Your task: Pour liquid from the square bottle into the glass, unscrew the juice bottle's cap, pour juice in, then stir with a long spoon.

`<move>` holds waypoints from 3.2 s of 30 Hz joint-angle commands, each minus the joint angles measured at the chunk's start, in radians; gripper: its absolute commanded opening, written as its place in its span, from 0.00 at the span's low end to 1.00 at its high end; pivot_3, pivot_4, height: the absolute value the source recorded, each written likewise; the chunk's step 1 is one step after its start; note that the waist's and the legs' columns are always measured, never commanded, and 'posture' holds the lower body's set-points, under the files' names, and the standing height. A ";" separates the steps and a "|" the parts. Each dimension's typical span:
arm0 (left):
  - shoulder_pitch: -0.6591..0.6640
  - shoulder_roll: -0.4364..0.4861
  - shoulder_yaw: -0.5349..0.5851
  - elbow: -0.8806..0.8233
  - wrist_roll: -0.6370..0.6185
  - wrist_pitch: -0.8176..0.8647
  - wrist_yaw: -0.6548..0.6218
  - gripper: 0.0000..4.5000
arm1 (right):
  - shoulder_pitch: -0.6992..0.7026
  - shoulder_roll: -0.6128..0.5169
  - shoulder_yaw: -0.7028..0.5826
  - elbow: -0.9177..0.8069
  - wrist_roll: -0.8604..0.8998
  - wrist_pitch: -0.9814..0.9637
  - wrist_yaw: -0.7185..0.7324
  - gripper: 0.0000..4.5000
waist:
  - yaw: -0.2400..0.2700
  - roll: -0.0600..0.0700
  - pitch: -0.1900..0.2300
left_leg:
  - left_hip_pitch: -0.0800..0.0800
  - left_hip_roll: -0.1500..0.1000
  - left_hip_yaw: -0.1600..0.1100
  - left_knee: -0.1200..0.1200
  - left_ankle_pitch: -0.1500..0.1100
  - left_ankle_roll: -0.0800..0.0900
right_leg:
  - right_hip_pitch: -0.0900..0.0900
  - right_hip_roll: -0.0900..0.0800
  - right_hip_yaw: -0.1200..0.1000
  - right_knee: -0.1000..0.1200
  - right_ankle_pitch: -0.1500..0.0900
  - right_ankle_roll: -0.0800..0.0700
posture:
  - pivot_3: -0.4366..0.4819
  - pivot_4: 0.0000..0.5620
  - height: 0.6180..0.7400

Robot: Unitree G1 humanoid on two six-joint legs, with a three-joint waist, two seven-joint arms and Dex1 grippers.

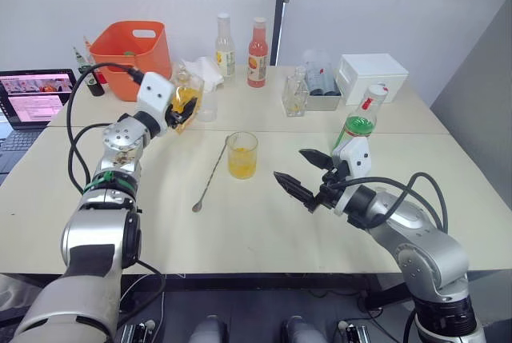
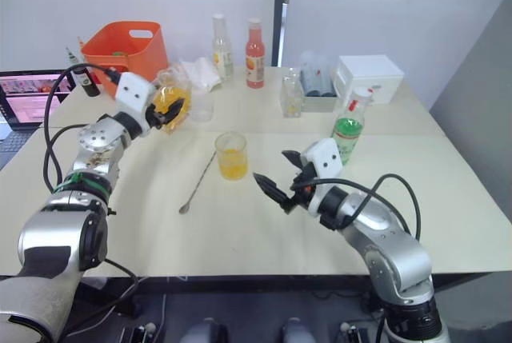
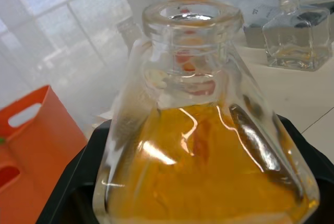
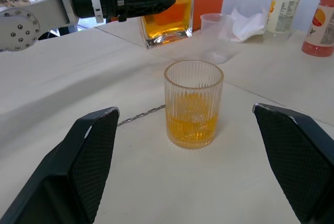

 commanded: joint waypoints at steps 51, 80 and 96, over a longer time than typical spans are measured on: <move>0.470 0.095 0.260 -0.777 -0.355 0.635 0.104 0.99 | -0.019 -0.141 -0.112 0.017 0.096 0.073 0.091 0.98 | -0.002 -0.001 -0.001 | 0.006 0.001 -0.002 0.000 0.000 0.000 | 0.003 -0.001 0.000 0.000 0.000 0.000 | 0.48 0.27 0.79; 1.235 0.270 0.660 -0.880 -0.510 0.474 -0.359 0.99 | 0.404 -0.389 -0.572 0.374 -0.104 -0.217 0.203 0.98 | 0.005 0.001 -0.002 | 0.025 0.007 0.011 -0.007 0.000 -0.001 | 0.019 0.001 0.003 -0.016 -0.002 -0.004 | 0.48 0.27 0.79; 1.249 0.196 0.527 -1.103 -0.570 0.571 -0.352 0.99 | 0.301 -0.263 -0.502 0.259 -0.063 -0.121 0.065 0.98 | 0.001 0.001 -0.002 | 0.025 0.011 0.013 -0.009 0.000 -0.001 | 0.019 0.001 0.005 -0.016 -0.002 -0.004 | 0.48 0.27 0.79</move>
